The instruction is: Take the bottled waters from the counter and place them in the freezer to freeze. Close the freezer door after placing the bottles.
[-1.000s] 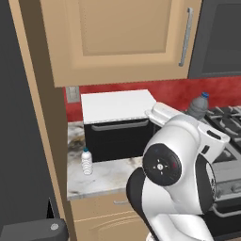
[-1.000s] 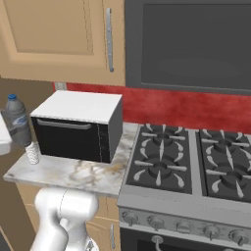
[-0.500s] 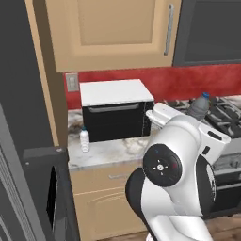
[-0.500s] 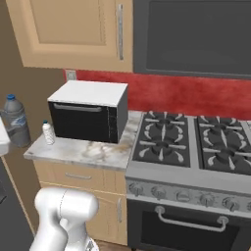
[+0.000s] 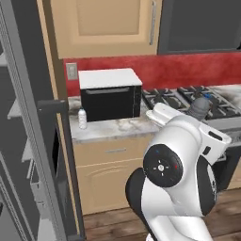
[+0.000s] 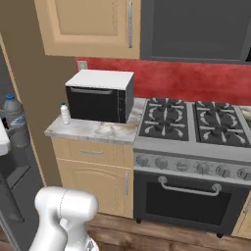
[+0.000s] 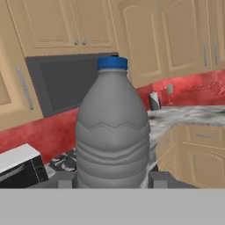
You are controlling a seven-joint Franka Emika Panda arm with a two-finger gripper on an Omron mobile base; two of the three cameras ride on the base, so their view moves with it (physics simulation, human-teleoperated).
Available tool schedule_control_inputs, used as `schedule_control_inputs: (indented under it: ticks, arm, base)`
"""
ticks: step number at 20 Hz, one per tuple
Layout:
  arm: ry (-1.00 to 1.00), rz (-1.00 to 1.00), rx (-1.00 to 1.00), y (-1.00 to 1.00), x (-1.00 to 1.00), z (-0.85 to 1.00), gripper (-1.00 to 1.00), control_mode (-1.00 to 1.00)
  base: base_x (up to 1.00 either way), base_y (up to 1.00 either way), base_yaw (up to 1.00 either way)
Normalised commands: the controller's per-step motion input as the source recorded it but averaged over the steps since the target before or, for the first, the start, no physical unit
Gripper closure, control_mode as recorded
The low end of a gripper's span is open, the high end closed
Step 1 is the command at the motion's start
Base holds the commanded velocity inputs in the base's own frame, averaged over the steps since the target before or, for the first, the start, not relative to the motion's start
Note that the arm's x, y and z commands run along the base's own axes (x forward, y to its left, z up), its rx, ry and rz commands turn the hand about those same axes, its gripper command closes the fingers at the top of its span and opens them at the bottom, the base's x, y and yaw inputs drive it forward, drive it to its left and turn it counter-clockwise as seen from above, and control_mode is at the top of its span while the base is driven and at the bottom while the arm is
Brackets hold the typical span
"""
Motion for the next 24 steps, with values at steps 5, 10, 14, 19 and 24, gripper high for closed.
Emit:
schedule_control_inputs:
  ticks: [5, 10, 14, 19, 24]
  arm:
    - [0.00, 0.00, 0.00, 0.00, 0.00, 0.00, 1.00, 1.00]
    - [0.00, 0.00, 0.00, 0.00, 0.00, 0.00, 1.00, 1.00]
    - [0.00, 0.00, 0.00, 0.00, 0.00, 0.00, 1.00, 1.00]
    - [0.00, 0.00, 0.00, 0.00, 0.00, 0.00, 1.00, 1.00]
    - [0.00, 0.00, 0.00, 0.00, 0.00, 0.00, 1.00, 1.00]
  base:
    - [-0.74, 0.00, 0.00]
    - [-0.70, 0.00, 0.00]
    - [-0.61, 0.01, 0.00]
    - [-0.52, 0.14, 0.00]
    - [-0.29, 0.46, -0.02]
